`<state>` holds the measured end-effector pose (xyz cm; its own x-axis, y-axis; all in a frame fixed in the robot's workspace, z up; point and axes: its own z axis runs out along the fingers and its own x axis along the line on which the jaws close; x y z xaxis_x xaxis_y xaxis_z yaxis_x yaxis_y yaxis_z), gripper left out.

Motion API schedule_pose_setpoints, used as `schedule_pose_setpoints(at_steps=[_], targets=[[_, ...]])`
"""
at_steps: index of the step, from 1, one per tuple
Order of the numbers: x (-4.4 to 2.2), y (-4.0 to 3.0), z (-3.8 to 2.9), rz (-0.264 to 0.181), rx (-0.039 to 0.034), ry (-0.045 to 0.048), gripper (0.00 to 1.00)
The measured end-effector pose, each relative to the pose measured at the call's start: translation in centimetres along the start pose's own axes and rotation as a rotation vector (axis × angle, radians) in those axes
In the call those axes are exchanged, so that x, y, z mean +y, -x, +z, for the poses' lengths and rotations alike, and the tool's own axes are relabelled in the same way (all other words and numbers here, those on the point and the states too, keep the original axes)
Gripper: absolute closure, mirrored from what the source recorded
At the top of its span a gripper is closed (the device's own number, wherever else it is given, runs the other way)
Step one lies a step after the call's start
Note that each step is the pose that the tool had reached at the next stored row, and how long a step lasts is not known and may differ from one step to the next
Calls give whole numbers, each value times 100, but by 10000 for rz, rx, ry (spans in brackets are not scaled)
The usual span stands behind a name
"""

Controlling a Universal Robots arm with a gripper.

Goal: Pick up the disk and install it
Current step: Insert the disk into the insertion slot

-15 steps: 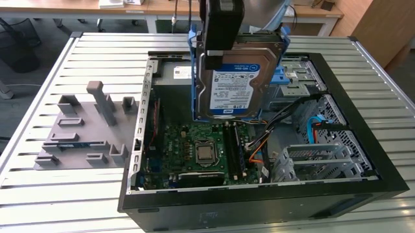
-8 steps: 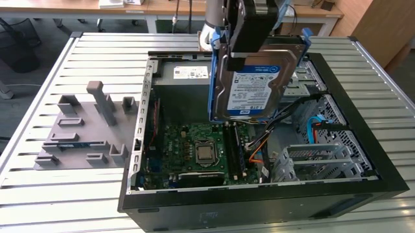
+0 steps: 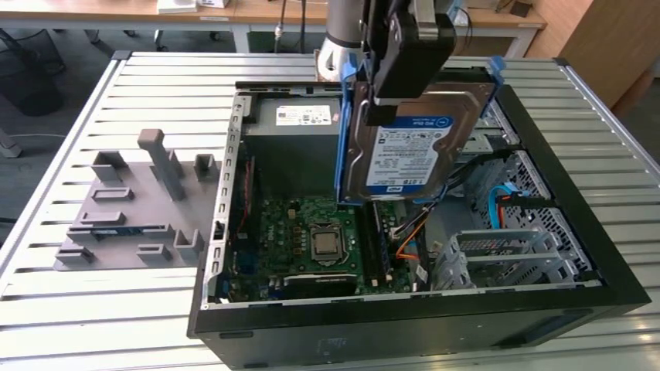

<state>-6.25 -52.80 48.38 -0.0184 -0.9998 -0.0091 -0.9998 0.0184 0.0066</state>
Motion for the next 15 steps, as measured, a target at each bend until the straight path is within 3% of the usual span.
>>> schedule_pose_setpoints(at_steps=[7,10,15], targets=[[-5,-155,19,0,12,0,64],[-13,-183,24,0,51,-2,64],[-133,-182,37,0,71,-1,64]])
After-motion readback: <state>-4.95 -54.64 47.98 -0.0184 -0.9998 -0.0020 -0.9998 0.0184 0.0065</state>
